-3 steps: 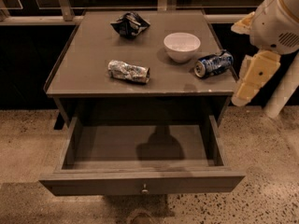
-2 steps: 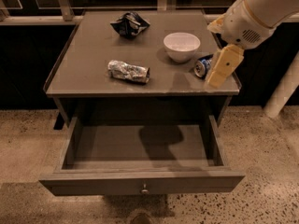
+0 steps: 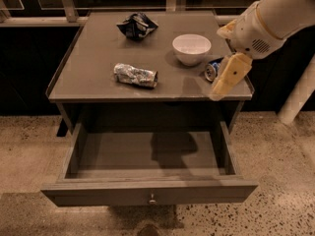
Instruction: Place redbull can into top drawer
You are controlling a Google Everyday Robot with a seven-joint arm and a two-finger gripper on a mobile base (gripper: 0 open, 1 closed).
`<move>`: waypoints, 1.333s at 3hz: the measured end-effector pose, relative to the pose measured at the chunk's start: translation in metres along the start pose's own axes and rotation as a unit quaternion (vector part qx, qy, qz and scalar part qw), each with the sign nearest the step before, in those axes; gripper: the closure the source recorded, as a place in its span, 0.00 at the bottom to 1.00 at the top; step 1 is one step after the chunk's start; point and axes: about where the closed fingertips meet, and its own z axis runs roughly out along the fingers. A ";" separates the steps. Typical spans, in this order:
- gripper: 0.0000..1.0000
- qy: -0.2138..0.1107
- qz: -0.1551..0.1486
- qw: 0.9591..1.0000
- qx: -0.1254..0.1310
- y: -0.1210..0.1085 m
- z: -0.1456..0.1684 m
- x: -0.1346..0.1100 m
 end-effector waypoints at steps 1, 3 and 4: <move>0.00 -0.047 0.012 0.999 -0.009 -0.003 0.043 -0.011; 0.00 -0.102 -0.007 0.994 -0.032 -0.026 0.125 -0.051; 0.00 -0.113 -0.027 0.992 -0.044 -0.036 0.154 -0.078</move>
Offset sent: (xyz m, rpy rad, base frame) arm 0.0848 0.0953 -0.0834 0.2364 -0.0144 0.0971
